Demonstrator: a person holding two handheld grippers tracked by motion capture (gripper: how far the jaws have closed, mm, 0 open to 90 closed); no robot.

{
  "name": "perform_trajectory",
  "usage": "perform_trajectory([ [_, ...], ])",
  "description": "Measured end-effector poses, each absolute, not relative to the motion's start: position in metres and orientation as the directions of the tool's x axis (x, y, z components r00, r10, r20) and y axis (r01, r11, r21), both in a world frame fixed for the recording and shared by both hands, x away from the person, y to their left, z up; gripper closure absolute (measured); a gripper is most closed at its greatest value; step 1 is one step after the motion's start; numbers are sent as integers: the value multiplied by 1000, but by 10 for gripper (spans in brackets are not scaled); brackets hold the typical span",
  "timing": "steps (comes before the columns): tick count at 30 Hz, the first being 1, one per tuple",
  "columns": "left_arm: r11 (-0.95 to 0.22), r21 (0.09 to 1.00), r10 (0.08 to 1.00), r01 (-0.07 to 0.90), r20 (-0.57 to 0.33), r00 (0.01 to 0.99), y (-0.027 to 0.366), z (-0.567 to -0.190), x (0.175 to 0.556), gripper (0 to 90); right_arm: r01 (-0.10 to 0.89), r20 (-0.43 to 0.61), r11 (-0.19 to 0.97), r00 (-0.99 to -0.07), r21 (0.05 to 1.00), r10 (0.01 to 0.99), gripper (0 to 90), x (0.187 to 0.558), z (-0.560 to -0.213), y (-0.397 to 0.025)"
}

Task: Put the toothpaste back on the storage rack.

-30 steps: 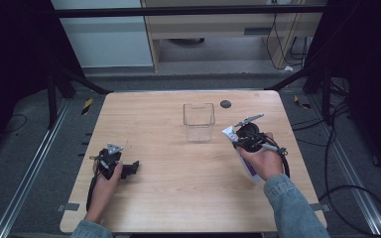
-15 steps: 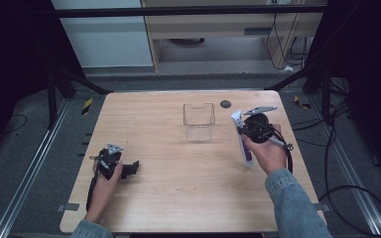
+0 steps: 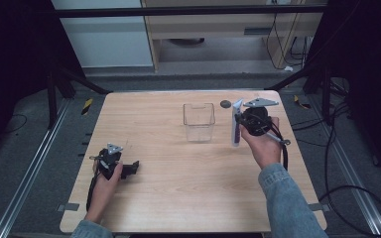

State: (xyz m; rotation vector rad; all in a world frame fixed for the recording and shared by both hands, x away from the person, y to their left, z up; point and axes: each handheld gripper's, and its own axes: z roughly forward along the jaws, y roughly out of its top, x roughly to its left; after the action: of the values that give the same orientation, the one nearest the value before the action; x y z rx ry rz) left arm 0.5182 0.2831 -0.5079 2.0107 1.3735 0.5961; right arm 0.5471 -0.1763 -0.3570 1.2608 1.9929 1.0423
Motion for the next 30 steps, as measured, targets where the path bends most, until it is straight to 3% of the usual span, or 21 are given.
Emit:
perform_trajectory([
  [30,-263,711,934,652,19,356,283,-508,518,0,316,-69,208,-400,926,914,813,544,-319,-151],
])
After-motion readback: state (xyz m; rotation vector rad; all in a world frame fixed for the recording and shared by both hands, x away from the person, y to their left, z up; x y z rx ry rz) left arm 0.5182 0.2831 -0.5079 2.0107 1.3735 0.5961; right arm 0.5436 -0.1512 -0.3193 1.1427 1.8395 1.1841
